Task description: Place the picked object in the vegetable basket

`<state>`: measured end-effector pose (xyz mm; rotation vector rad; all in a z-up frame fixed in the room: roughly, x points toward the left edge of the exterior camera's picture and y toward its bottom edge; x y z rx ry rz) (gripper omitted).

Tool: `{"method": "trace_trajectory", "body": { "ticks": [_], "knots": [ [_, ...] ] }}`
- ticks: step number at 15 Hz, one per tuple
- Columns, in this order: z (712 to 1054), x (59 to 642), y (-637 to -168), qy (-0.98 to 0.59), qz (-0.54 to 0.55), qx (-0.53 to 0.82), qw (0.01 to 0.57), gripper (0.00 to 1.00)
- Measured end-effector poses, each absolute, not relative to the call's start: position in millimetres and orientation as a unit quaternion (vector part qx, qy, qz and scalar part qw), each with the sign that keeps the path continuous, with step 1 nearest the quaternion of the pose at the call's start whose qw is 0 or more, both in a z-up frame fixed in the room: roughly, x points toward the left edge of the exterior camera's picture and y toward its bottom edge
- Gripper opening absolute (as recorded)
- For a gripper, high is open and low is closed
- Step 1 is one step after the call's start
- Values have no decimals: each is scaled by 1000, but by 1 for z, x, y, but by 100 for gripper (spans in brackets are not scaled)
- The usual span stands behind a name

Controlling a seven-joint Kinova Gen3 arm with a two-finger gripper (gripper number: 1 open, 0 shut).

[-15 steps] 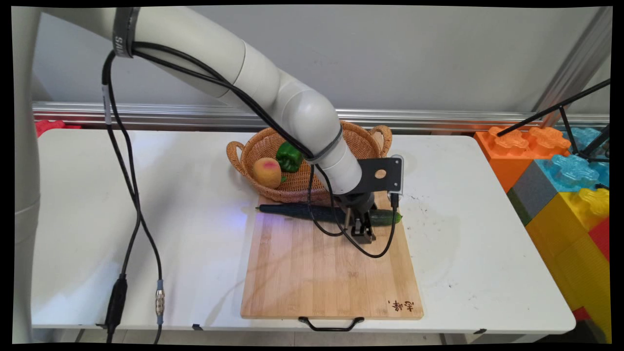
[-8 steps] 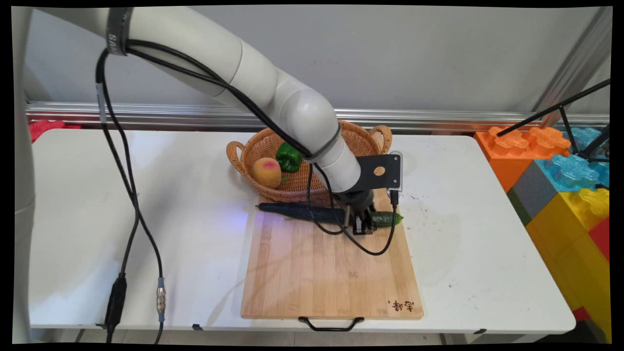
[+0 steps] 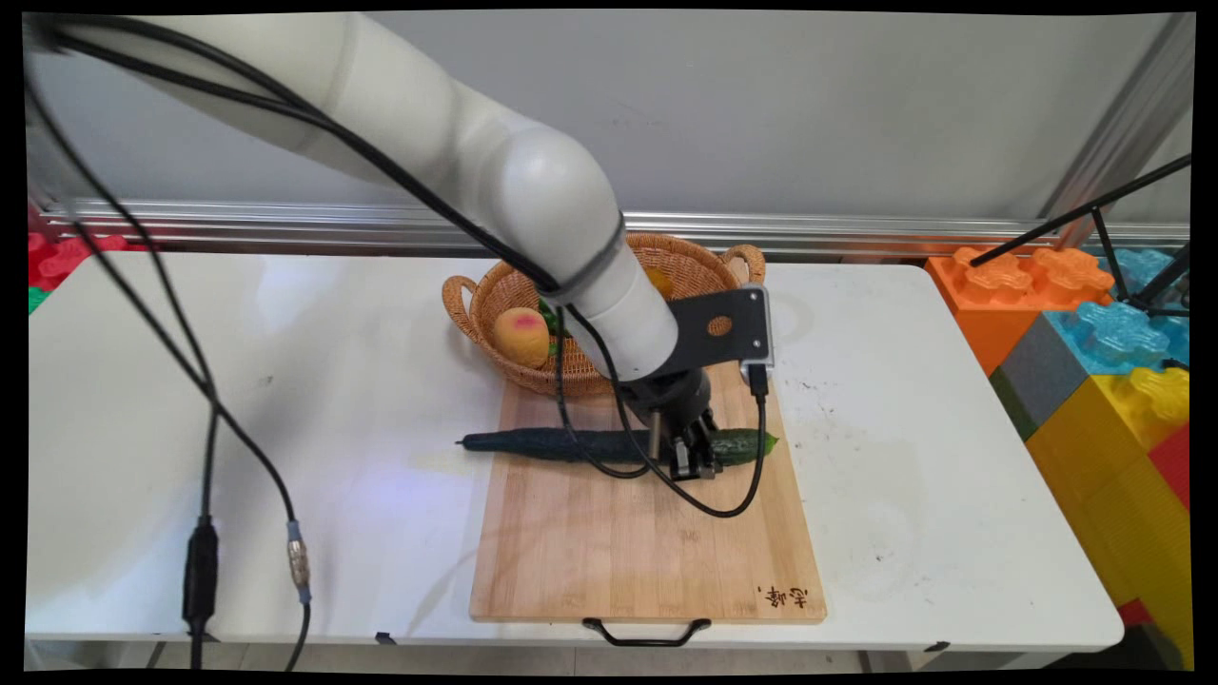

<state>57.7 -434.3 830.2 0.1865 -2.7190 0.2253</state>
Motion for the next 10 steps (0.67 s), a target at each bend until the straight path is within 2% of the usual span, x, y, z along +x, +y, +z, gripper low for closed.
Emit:
{"method": "trace_trajectory", "body": {
  "ticks": [5,10],
  "knots": [
    [878,68,-414,-970,93,71,212,0],
    [918,81,-430,-964,145,61,216,0]
  ]
}}
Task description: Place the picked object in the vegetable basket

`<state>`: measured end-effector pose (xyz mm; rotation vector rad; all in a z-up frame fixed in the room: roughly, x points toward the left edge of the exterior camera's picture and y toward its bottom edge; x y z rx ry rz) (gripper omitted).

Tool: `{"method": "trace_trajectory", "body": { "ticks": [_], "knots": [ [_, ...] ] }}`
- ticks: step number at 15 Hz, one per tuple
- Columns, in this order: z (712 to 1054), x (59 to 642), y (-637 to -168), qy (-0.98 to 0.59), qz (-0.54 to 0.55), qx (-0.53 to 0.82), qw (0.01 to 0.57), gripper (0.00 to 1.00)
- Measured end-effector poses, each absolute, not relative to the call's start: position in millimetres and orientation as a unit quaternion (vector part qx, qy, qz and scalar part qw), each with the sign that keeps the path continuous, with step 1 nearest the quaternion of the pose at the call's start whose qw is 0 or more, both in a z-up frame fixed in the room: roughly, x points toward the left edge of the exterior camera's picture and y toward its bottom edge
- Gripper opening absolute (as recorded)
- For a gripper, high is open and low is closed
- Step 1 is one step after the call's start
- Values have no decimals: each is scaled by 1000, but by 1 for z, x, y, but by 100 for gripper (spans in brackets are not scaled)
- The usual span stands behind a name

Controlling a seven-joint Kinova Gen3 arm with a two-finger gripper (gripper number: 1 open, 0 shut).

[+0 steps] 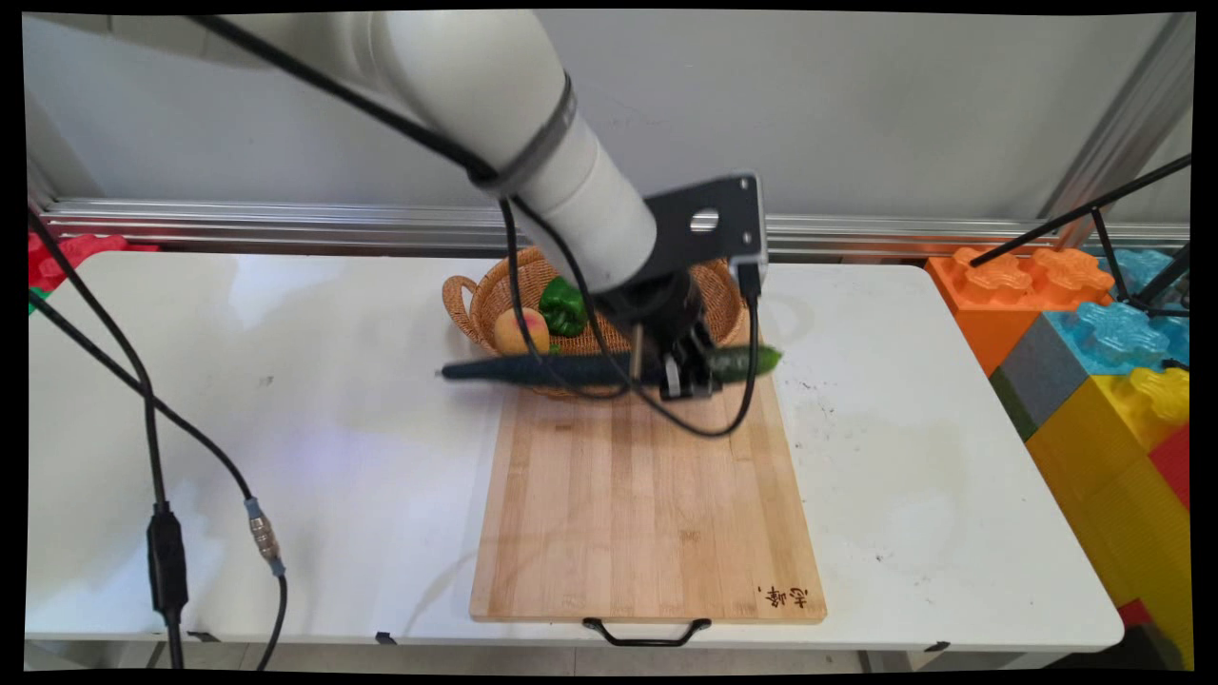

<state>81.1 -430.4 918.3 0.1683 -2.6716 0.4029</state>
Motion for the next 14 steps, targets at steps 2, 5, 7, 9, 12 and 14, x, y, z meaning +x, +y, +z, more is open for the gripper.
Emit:
{"method": "trace_trajectory", "body": {
  "ticks": [2,5,7,9,12,14],
  "knots": [
    [924,85,-445,-961,165,60,216,0],
    [922,90,-472,-958,191,50,210,0],
    [914,94,-490,-957,206,42,201,0],
    [902,97,-509,-956,219,34,192,0],
    [884,100,-531,-956,230,26,182,0],
    [873,101,-544,-955,238,18,176,0]
  ]
}}
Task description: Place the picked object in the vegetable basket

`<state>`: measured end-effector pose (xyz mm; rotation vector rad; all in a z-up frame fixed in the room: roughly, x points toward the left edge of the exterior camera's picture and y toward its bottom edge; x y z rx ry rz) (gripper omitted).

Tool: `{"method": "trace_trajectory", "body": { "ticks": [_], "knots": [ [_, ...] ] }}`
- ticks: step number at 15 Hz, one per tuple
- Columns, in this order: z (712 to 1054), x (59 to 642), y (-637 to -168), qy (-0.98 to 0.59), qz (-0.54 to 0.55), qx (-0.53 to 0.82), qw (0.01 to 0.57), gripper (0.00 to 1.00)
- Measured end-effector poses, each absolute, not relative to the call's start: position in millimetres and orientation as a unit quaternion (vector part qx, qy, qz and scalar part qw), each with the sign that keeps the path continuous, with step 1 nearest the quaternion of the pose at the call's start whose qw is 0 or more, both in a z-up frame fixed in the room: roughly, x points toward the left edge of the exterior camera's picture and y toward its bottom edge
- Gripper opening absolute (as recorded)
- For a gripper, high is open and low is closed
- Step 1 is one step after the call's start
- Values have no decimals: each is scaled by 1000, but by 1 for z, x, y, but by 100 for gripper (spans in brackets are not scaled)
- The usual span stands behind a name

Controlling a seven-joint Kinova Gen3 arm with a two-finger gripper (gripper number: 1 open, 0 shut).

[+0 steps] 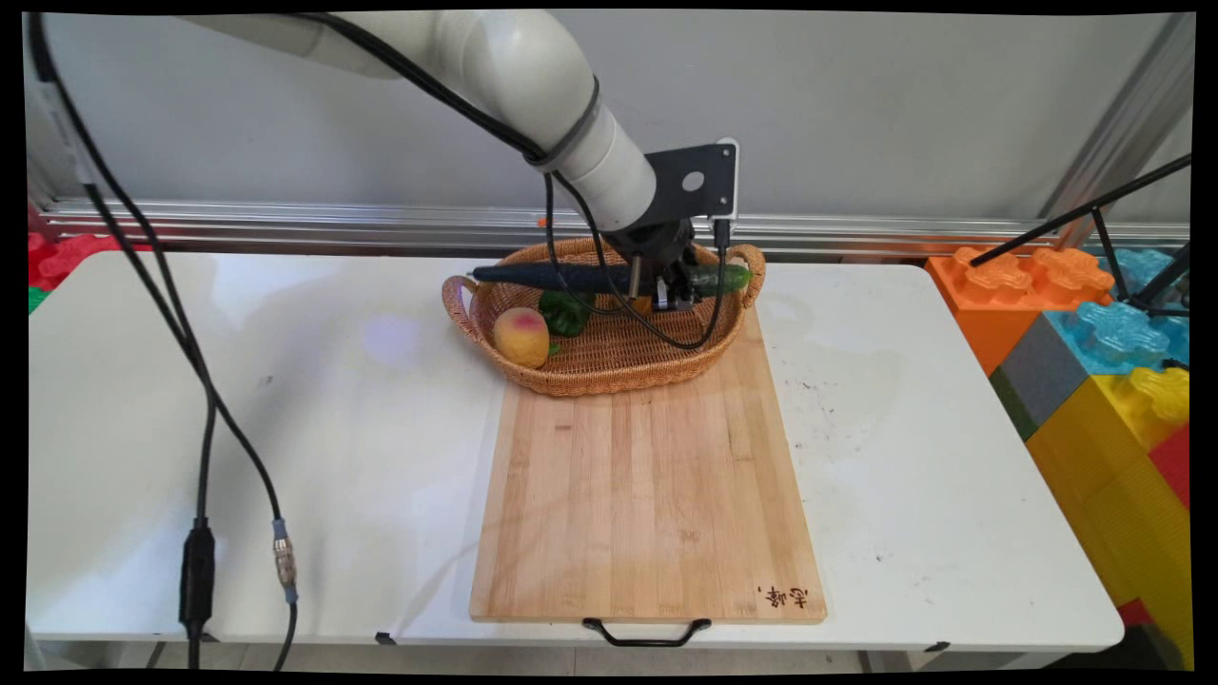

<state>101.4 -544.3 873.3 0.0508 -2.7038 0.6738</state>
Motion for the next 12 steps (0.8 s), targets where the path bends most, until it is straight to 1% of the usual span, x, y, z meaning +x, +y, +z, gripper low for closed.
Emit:
{"method": "trace_trajectory", "body": {
  "ticks": [7,8,12],
  "knots": [
    [847,105,-568,-954,250,-13,167,0],
    [845,105,-568,-954,248,-14,168,100],
    [836,105,-567,-955,240,-20,172,100]
  ]
}}
